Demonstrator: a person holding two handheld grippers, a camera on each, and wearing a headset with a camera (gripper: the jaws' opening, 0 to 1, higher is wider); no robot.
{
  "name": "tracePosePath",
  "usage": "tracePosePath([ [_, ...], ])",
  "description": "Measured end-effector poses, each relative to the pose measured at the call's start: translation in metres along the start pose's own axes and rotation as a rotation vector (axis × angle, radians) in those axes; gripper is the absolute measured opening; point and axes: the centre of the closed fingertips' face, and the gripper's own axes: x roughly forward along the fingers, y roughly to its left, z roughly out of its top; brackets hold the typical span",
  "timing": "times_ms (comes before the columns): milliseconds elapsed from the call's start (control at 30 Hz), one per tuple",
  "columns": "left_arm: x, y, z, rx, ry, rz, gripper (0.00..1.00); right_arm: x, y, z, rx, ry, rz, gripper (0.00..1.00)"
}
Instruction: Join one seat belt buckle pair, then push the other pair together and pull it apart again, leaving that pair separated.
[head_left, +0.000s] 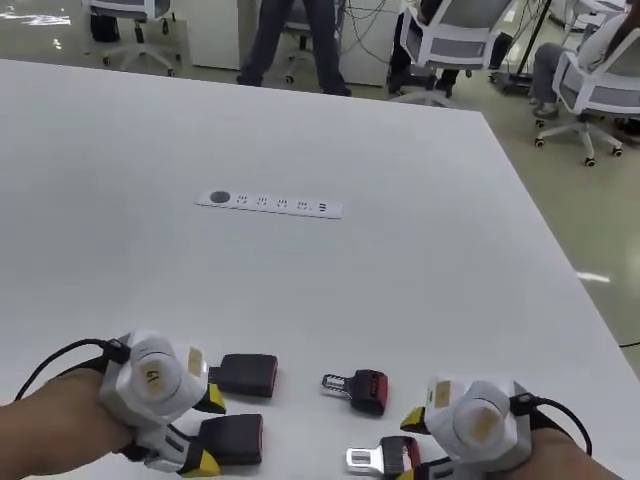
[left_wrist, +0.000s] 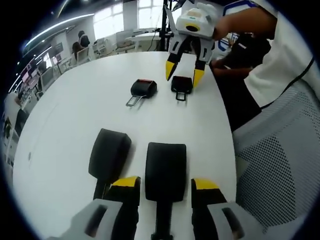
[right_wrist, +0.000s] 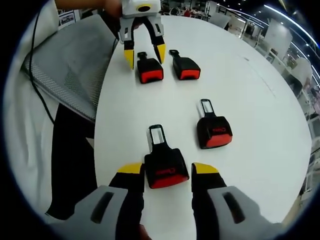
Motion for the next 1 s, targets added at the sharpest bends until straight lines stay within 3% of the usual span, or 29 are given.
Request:
tracePosePath([
  [467,0.009,0.002,-0.008,0.038,0.036,-0.044,0.33,0.002,0.006,-0.010,-0.008,0.036,0.062,0.33],
  [567,0.013,0.001,-0.012,0.090,0.078,-0.041,0.33,0.004,0.006,-0.011,-0.009,0.036,0.067,0.33],
  [1000,0.012,0.000,-0.012,0.140,0.107,-0.057,0.33,0.008,0.006,-0.013,0.026,-0.001,0.060,0.33],
])
